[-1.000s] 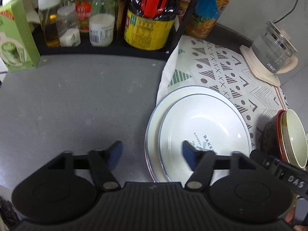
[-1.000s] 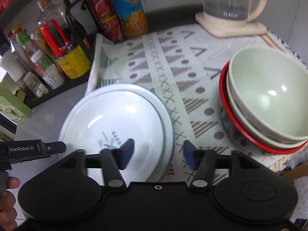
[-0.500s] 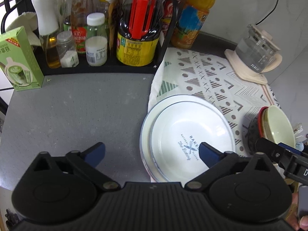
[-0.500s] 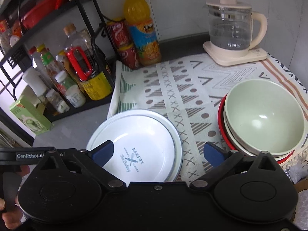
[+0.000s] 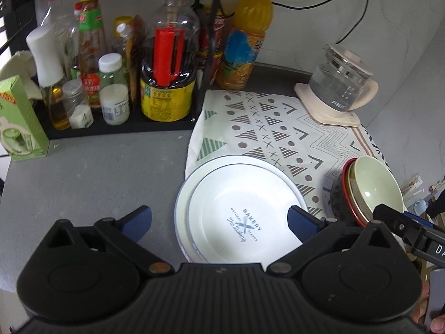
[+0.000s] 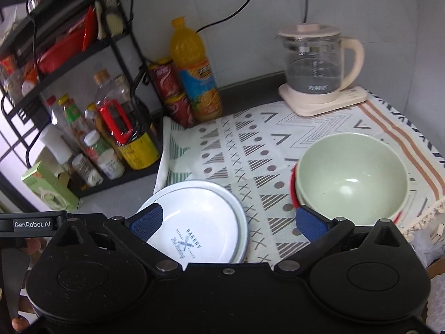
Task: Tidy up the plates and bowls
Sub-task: 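Move both grippers to the rim of the red bowl holding green bowls, then close both grippers on the rim of the nested bowls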
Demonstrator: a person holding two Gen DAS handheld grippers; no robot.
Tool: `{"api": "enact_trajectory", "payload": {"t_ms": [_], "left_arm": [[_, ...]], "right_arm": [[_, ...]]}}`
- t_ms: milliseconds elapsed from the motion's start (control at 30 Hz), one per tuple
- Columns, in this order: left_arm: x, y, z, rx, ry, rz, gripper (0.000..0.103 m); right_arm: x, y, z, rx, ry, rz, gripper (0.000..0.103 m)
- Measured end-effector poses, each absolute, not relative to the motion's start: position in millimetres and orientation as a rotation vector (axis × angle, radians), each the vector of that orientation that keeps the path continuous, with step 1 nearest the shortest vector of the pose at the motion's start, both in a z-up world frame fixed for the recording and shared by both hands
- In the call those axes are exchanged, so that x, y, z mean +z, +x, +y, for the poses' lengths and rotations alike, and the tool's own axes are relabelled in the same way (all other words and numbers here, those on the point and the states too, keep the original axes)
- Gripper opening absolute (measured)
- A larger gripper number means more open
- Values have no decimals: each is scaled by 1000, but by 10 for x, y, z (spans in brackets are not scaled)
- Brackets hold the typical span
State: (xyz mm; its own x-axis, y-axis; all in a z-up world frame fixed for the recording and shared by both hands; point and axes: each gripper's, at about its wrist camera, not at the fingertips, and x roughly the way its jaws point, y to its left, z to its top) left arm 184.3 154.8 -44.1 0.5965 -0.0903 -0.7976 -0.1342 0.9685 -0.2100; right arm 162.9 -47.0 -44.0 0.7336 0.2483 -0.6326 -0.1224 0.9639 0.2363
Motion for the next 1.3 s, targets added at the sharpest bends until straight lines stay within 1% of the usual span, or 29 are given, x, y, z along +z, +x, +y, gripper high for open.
{"api": "enact_trajectory", "payload": {"t_ms": [367, 767, 1300], "left_arm": [[-403, 1937, 1171, -77, -211, 941, 103], [-405, 2077, 727, -152, -150, 947, 103], [-608, 2486, 236, -159, -142, 1009, 102]], "right_arm": [[-440, 1438, -865, 67, 203, 678, 103], [-501, 1330, -1203, -8, 189, 728, 103], [-661, 1526, -1630, -51, 188, 768, 103]]}}
